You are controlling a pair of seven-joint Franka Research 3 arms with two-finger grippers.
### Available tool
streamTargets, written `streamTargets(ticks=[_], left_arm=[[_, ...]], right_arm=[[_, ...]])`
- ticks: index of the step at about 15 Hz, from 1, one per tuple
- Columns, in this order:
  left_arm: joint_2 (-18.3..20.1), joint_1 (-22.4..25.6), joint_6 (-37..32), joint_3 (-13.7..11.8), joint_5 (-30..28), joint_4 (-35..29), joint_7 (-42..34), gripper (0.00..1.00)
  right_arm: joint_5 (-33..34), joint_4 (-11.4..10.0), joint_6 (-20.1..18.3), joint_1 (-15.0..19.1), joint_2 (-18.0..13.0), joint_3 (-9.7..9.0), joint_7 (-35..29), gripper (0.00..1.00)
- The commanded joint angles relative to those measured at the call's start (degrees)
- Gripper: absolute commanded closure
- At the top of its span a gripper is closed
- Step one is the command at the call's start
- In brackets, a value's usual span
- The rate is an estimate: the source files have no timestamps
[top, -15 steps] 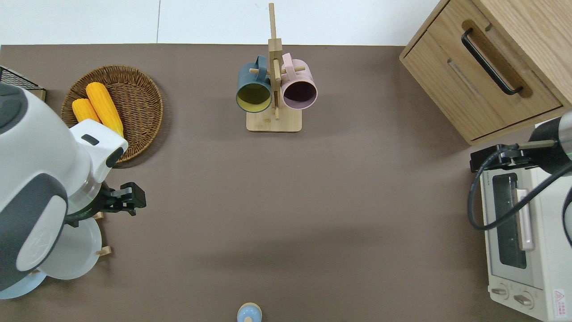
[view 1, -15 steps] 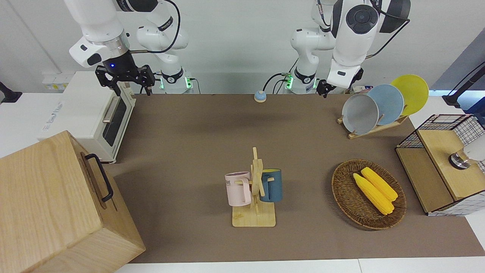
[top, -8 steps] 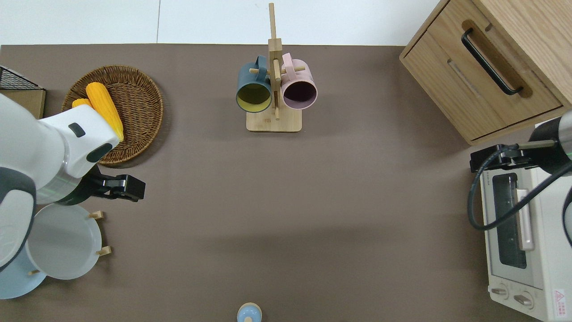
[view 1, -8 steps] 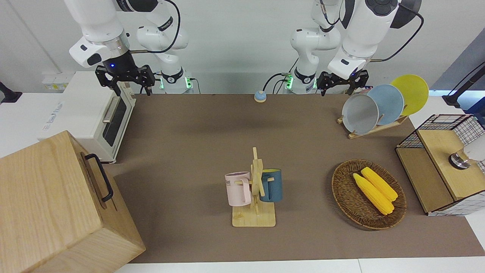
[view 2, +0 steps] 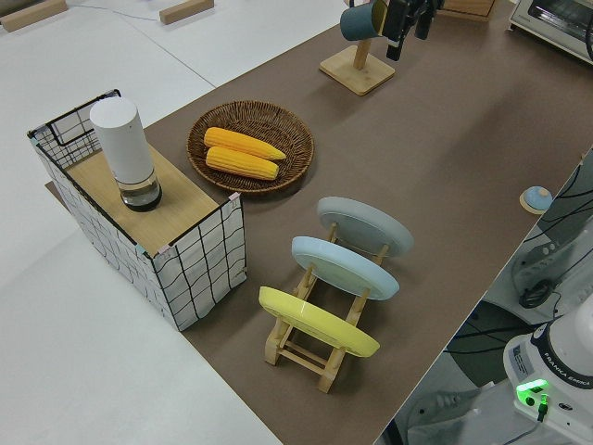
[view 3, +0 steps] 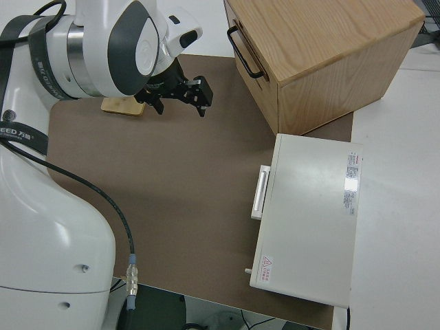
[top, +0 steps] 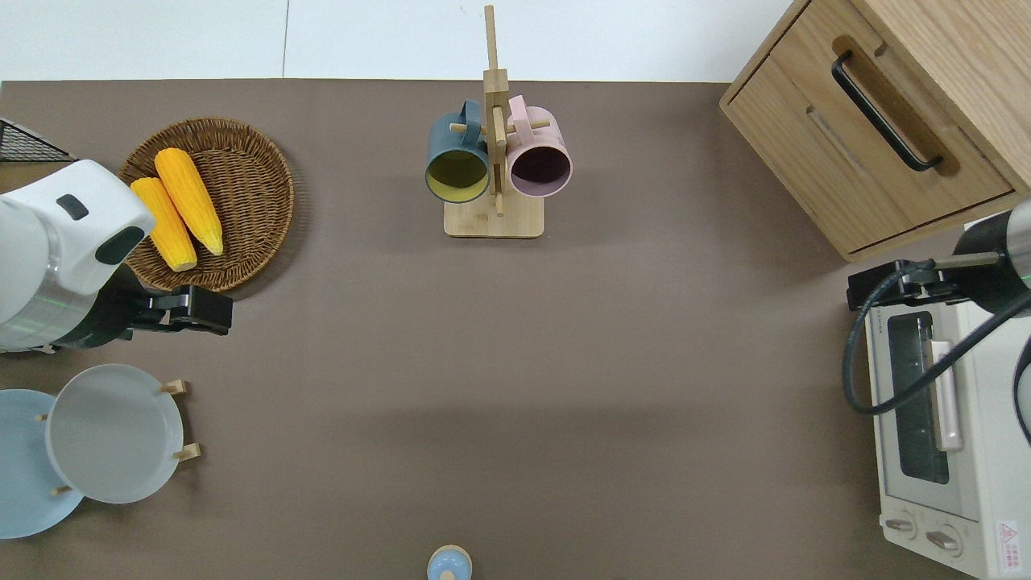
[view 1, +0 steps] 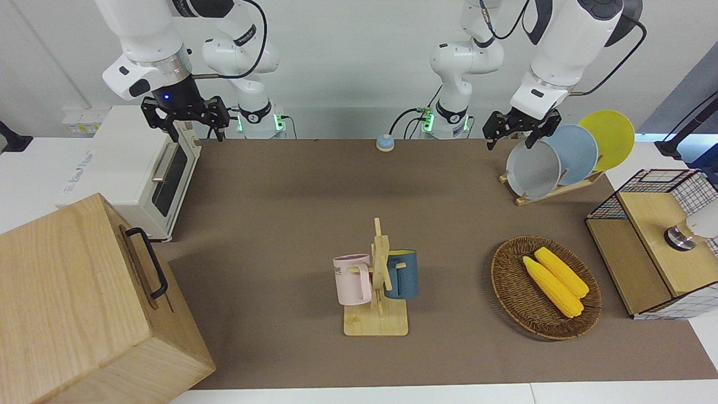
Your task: Pick gray plate from table and place it on lower plate rack with left arm
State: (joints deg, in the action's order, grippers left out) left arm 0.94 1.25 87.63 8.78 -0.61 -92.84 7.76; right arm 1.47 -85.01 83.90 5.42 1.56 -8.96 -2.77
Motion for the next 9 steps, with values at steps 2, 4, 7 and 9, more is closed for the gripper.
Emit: streamTargets(ticks=[2,4,7,9], left_arm=[[-0.50,-0.28,-0.09,0.27,-0.27,0.90,0.85,0.00],[-0.50,-0.28,-0.18,0.27,-0.18,0.91,0.85,0.00],[-0.50,-0.37,-0.44,0.36,-0.18,0.82,0.76,0.00],[-0.24,-0.37,-0.53,0.36,0.44,0.82,0.59,0.00]], right_arm=[[-0.15,0.37,-0.05,-0.41,0.02,0.34,-0.22,0.017],[-0.15,0.37,-0.05,-0.41,0.02,0.34,-0.22,0.017],[-0.15,0.37,-0.05,-0.41,0.02,0.34,-0.22,0.017],[-0.15,0.37,-0.05,-0.41,0.02,0.34,-0.22,0.017]])
